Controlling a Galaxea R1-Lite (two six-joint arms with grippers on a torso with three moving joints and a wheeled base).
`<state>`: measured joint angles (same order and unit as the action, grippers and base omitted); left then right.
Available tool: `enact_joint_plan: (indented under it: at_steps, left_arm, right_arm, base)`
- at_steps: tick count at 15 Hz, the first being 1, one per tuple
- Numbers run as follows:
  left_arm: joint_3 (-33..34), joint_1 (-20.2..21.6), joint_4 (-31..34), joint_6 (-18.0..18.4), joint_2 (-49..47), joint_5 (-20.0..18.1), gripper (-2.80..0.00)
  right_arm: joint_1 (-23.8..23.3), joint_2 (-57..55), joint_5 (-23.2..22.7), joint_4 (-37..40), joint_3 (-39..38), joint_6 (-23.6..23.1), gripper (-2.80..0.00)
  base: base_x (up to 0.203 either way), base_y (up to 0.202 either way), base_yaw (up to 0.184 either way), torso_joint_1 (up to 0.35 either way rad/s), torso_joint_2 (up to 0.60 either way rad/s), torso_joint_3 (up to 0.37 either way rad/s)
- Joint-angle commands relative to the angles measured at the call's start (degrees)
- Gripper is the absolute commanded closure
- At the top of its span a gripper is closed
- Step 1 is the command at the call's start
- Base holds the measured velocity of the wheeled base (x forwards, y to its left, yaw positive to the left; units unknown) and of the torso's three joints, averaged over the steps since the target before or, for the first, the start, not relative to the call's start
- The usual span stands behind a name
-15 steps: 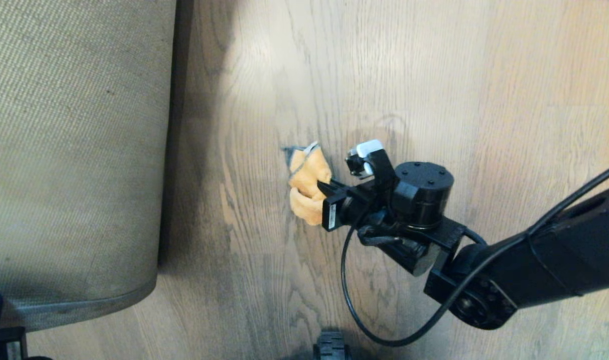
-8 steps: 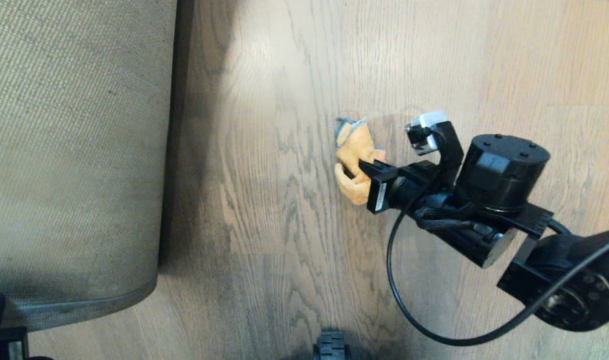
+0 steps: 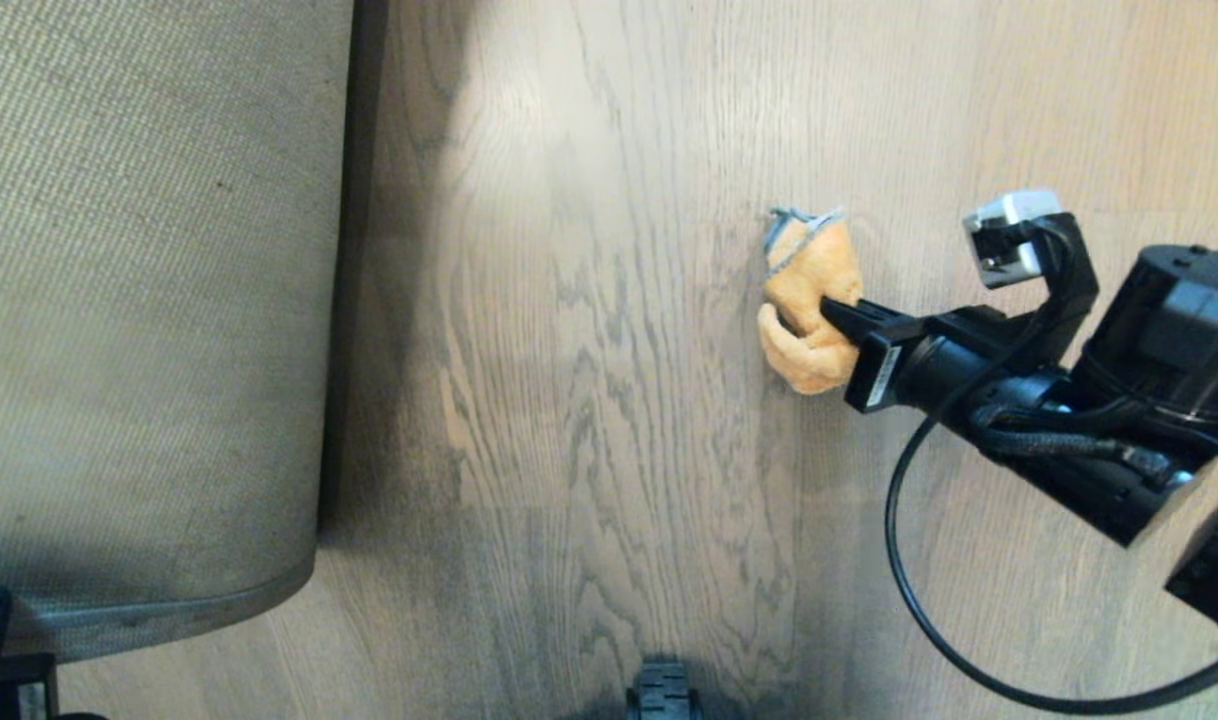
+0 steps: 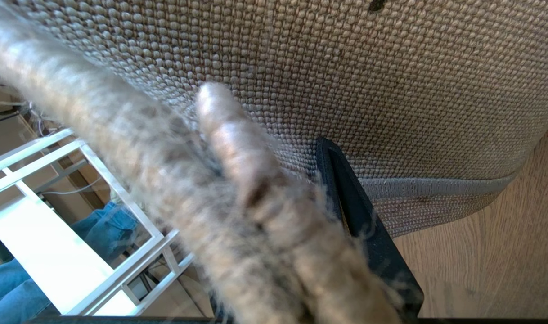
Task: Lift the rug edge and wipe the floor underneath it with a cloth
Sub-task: Wipe the floor under the carpet with a rag
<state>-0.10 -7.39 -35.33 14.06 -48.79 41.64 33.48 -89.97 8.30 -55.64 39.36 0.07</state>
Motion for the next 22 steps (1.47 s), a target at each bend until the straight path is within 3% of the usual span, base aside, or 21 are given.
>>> enact_joint_plan:
  at_steps: [1, 8, 13, 17, 19, 22]
  left_arm:
    - [0.01, -0.09, -0.27, 0.09, -0.52, 0.28, 0.00]
    - [0.01, -1.14, -0.27, -0.08, -1.22, 0.37, 0.00]
    - [0.01, -1.63, -0.18, -0.31, -1.31, 0.33, 0.00]
    - [0.01, -3.17, -0.27, -0.87, -1.31, 0.79, 0.00]
    - [0.01, -3.89, -0.27, -0.96, -1.30, 1.70, 0.00]
    - [0.01, -4.65, -0.27, -0.96, -1.31, 1.78, 0.00]
  right_arm:
    - [-3.21, 4.69, 0.13, 0.12, -2.63, 0.01, 0.00]
    - [-21.49, 12.00, -1.91, 1.79, -7.50, -0.67, 0.00]
    - [-38.39, 14.17, -5.10, 2.77, -8.89, -0.69, 0.00]
    - [-52.43, 13.74, -10.25, 2.88, -8.99, -0.69, 0.00]
    - [-55.89, 12.42, -13.23, 2.41, -9.75, -0.74, 0.00]
    - [-57.21, 10.87, -14.01, 2.02, -9.65, -0.78, 0.00]
  base:
    - [0.000, 0.000, 0.000, 0.000, 0.00, 0.000]
    - [0.000, 0.000, 0.000, 0.000, 0.00, 0.000]
    - [0.000, 0.000, 0.000, 0.000, 0.00, 0.000]
    - [0.000, 0.000, 0.000, 0.000, 0.00, 0.000]
    - [0.000, 0.000, 0.000, 0.000, 0.00, 0.000]
    - [0.000, 0.000, 0.000, 0.000, 0.00, 0.000]
